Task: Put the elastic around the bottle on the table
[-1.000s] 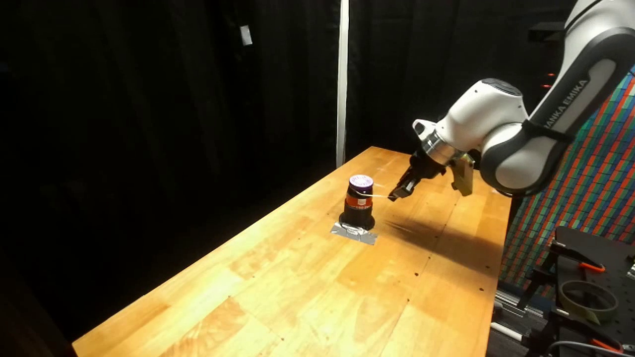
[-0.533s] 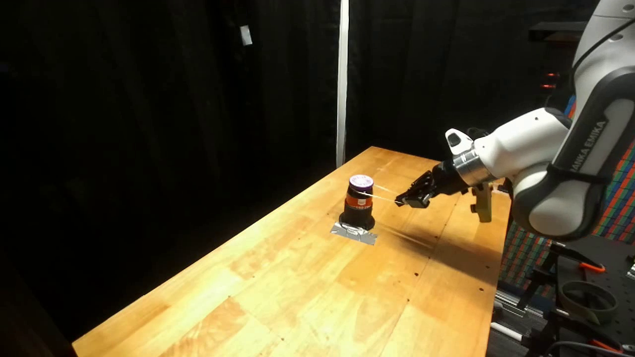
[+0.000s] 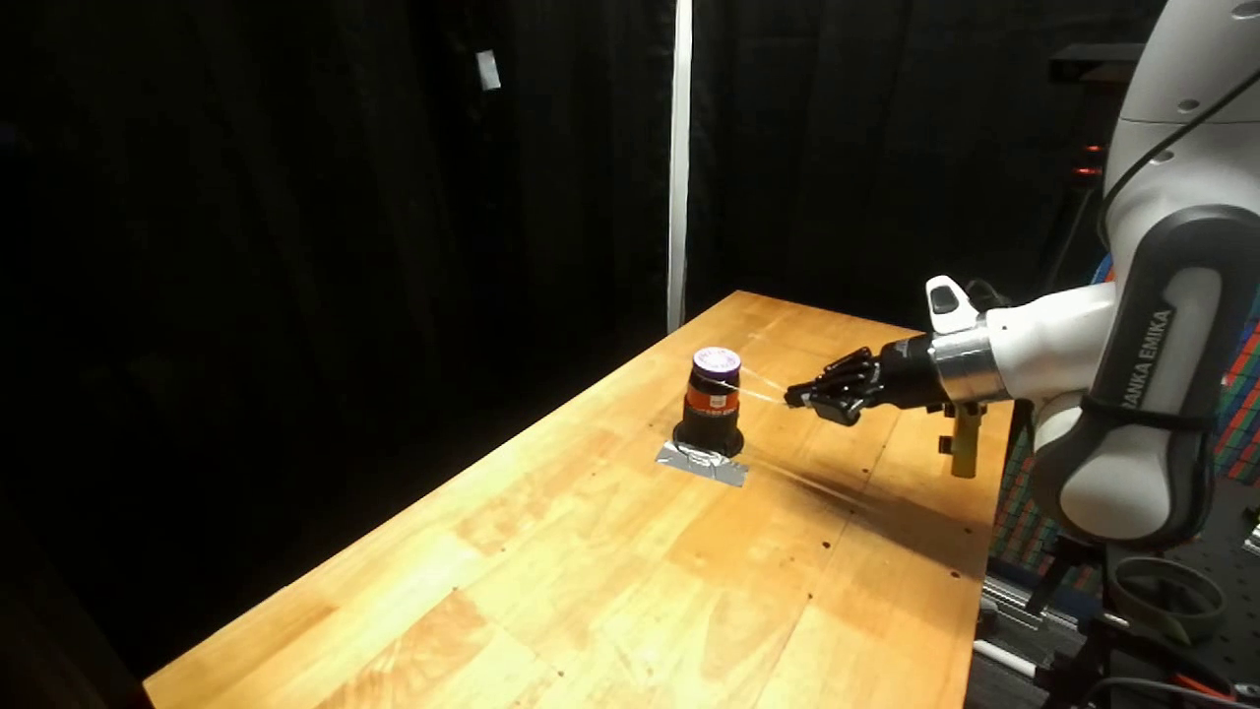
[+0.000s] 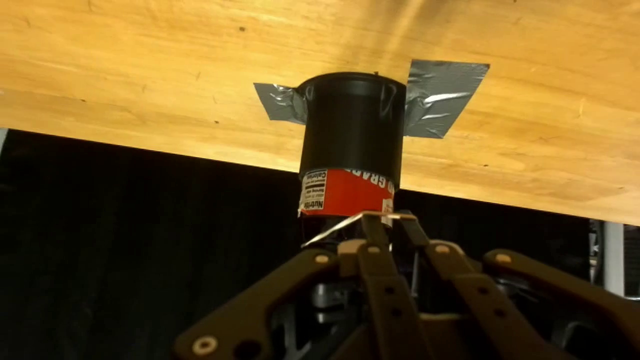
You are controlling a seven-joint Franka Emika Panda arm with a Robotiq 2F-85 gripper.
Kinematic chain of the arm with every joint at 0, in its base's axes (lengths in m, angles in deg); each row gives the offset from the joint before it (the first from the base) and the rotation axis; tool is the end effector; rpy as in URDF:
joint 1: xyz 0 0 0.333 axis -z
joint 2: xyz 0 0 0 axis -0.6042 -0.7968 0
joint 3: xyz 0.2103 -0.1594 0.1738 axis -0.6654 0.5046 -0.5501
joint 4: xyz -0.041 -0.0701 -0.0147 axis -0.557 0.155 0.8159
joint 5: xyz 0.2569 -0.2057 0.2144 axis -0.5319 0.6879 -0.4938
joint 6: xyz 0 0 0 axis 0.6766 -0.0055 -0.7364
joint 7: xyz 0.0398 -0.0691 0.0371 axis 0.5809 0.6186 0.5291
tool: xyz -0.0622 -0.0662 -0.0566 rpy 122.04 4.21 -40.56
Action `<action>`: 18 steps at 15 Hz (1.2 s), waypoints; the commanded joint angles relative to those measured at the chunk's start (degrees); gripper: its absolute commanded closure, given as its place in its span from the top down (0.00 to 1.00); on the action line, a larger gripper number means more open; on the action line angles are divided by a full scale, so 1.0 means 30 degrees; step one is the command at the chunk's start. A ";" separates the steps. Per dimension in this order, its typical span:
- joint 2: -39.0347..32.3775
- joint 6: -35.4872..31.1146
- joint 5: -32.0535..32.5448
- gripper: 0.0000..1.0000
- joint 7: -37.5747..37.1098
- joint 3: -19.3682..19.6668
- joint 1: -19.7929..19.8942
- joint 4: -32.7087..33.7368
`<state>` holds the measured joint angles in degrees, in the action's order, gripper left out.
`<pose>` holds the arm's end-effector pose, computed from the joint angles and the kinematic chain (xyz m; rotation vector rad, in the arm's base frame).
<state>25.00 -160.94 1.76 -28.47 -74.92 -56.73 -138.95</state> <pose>0.4157 0.0999 0.1903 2.6902 0.3439 1.5340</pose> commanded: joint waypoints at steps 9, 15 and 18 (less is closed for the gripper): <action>0.2417 0.2826 -0.4514 0.40 0.2735 0.0798 -0.2768 0.1089; 0.7352 1.2231 -1.2761 0.77 1.0365 0.4222 -0.6674 0.0111; 0.7372 1.3509 -1.7624 1.00 1.5021 0.6828 -0.9253 0.0710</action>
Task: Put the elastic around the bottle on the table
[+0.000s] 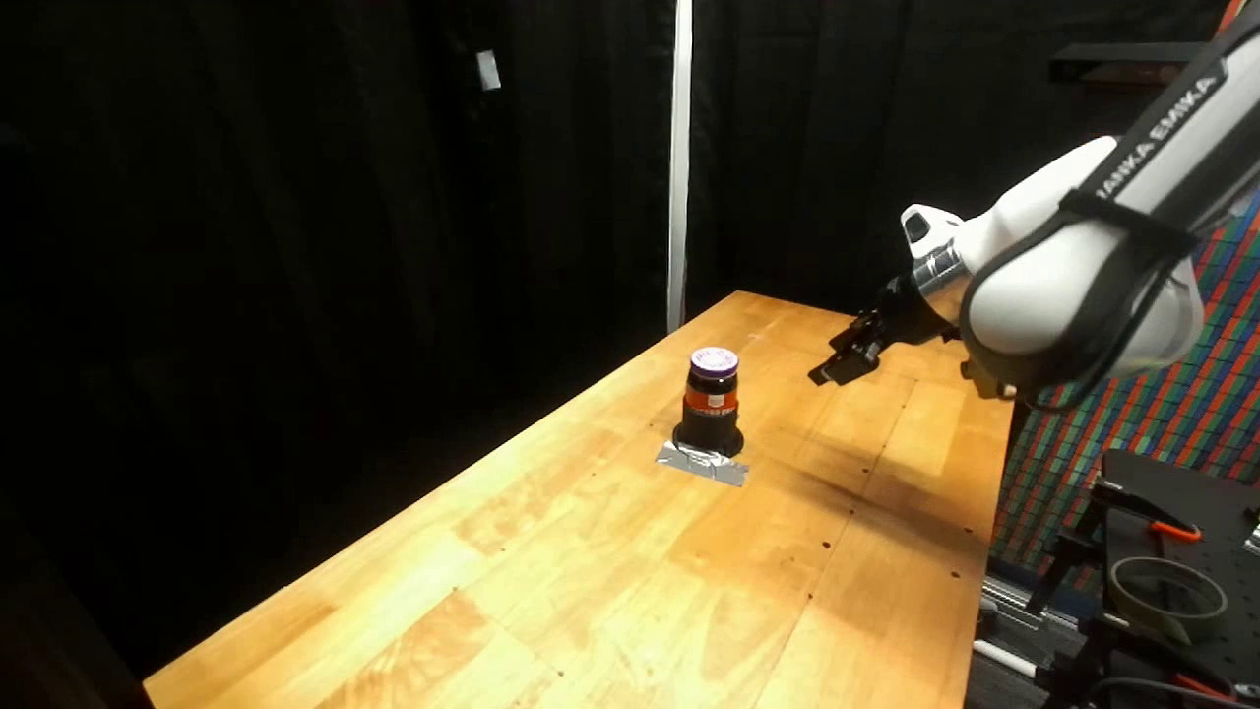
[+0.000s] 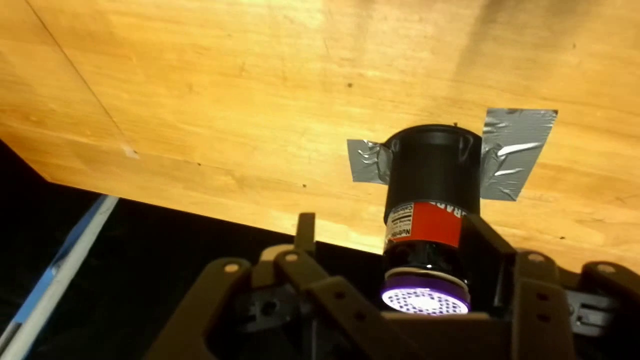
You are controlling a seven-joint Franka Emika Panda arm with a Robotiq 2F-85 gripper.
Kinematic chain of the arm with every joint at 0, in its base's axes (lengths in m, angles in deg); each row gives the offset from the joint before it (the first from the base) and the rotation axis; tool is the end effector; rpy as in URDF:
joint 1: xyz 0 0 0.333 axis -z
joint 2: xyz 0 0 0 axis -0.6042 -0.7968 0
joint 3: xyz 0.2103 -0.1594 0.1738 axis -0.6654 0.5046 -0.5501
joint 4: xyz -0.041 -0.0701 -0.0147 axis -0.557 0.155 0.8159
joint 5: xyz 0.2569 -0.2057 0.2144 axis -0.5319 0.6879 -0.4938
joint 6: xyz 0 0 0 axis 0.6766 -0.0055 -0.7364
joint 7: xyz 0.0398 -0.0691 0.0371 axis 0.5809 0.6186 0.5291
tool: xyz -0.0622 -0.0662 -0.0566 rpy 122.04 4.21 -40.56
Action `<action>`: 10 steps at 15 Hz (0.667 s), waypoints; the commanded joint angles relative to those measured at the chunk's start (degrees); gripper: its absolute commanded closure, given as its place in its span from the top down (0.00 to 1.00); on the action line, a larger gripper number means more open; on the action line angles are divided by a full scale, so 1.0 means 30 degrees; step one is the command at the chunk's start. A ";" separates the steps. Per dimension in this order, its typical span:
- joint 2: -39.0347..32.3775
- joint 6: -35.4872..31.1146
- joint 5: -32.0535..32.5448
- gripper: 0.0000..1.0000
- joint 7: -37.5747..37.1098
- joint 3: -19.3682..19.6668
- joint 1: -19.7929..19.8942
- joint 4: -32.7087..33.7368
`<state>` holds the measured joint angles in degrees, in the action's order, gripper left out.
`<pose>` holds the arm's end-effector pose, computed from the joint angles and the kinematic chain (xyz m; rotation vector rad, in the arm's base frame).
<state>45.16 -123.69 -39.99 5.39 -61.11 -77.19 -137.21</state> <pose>0.4373 0.0802 0.2630 2.7592 0.2327 0.9951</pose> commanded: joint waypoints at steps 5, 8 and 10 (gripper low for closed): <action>0.1204 0.1037 -1.1765 1.00 1.0739 0.3408 -0.4355 0.0219; 0.1974 0.0328 -1.5865 0.99 1.4275 0.2765 -0.4447 0.0330; 0.2595 -0.0238 -1.8450 1.00 1.6639 0.2199 -0.4379 0.0630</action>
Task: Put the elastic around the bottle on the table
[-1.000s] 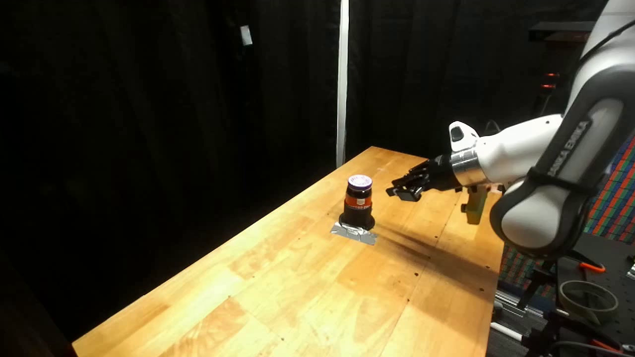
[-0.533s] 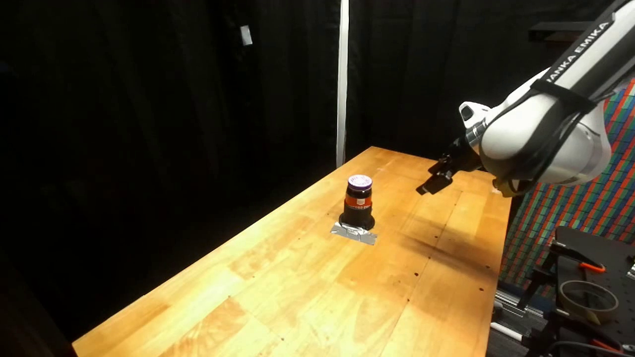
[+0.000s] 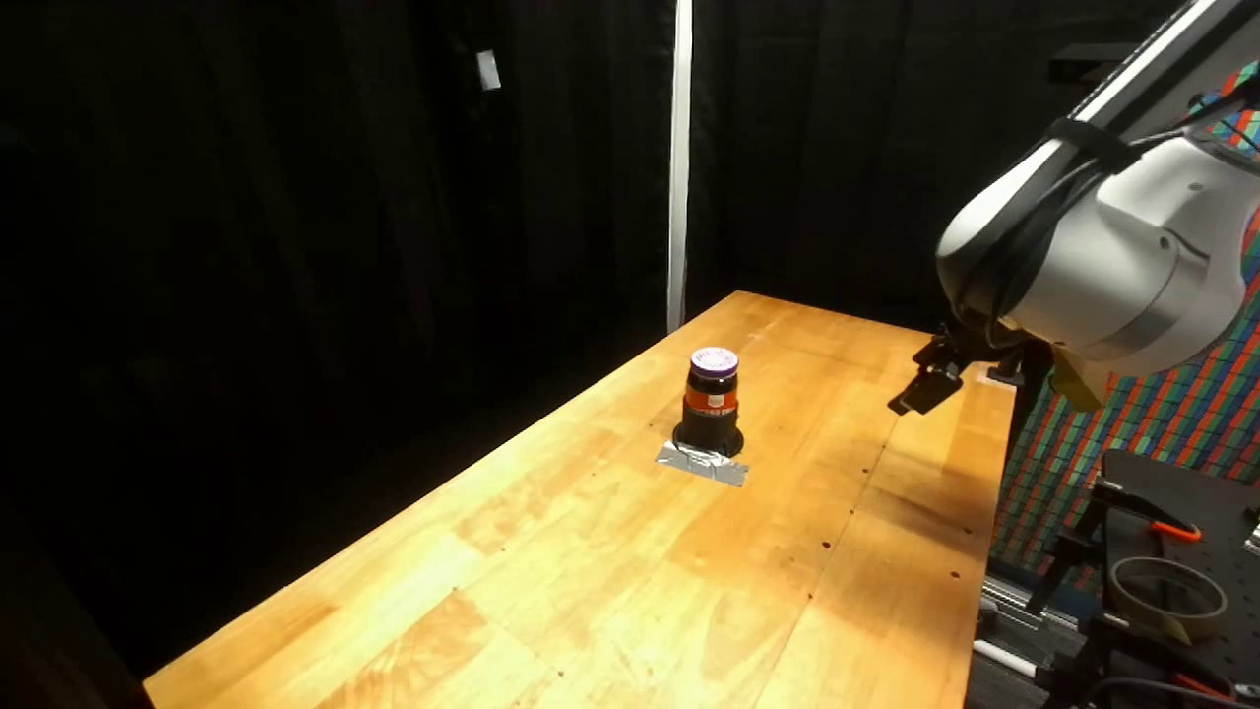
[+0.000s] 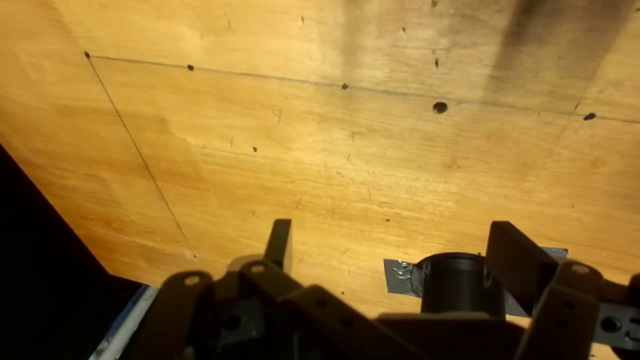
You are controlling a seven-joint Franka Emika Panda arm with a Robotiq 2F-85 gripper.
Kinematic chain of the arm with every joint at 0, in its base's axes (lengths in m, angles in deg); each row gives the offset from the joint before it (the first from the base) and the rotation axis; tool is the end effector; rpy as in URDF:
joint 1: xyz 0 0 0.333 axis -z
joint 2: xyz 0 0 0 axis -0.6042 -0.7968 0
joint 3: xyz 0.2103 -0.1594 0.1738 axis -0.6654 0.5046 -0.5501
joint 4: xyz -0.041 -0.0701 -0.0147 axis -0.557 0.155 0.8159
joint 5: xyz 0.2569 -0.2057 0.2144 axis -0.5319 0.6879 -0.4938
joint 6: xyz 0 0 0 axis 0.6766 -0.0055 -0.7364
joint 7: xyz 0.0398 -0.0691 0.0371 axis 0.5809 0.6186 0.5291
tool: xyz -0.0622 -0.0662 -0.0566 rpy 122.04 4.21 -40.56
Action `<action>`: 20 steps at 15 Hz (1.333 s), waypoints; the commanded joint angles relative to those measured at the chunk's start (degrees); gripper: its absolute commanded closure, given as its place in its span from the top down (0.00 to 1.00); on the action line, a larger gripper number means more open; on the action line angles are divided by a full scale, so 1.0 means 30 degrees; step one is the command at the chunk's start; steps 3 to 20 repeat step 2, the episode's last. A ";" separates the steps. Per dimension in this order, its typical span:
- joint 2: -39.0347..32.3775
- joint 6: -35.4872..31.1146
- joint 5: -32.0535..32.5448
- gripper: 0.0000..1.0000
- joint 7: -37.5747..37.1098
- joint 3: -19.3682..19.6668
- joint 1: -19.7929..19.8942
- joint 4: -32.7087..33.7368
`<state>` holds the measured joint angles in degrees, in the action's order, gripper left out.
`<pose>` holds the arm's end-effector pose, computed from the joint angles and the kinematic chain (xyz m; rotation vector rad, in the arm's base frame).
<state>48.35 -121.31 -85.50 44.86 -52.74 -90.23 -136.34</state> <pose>0.3750 0.0583 0.2554 2.7708 0.1578 0.7022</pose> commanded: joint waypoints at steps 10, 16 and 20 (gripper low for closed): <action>0.2183 -0.1989 -0.6074 1.00 0.5943 -0.1162 0.0068 0.0977; 0.2183 -0.1989 -0.6074 1.00 0.5943 -0.1162 0.0068 0.0977; 0.2183 -0.1989 -0.6074 1.00 0.5943 -0.1162 0.0068 0.0977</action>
